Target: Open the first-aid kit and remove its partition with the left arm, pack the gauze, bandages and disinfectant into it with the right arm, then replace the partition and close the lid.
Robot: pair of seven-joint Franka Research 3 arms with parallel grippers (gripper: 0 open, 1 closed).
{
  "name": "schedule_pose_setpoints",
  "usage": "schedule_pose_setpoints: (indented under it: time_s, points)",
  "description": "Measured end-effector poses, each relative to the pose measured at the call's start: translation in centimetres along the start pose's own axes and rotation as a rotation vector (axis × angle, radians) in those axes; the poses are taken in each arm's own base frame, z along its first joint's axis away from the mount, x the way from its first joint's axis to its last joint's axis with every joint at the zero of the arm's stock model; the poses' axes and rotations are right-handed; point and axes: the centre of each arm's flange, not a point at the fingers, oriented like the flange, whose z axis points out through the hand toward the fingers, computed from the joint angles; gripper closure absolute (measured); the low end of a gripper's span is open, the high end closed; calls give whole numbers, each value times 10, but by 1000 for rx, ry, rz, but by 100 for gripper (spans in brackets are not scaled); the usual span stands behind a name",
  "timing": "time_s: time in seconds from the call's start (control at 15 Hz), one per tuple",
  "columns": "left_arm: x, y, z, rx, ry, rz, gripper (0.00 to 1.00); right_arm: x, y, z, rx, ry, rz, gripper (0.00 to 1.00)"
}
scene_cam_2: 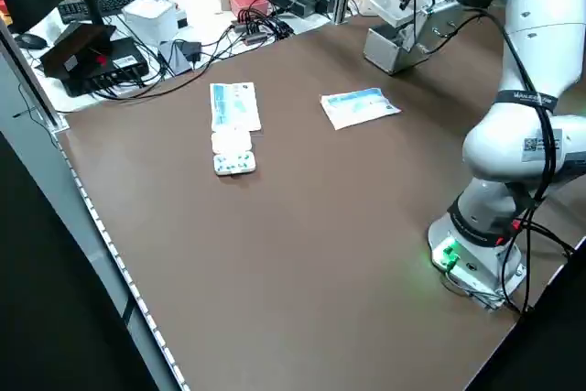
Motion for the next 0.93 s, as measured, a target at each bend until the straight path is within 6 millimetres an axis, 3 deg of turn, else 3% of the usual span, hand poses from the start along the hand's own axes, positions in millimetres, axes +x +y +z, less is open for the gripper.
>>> schedule_pose_setpoints:
  time_s: [0.53, 0.93]
  points:
    - [-10, 17, 17, 36, 27, -41, 96, -1, -1, -2, 1, 3, -68, 1]
    - [-10, 15, 32, 46, 16, -48, 96, -1, 2, -2, -3, 3, -74, 1]
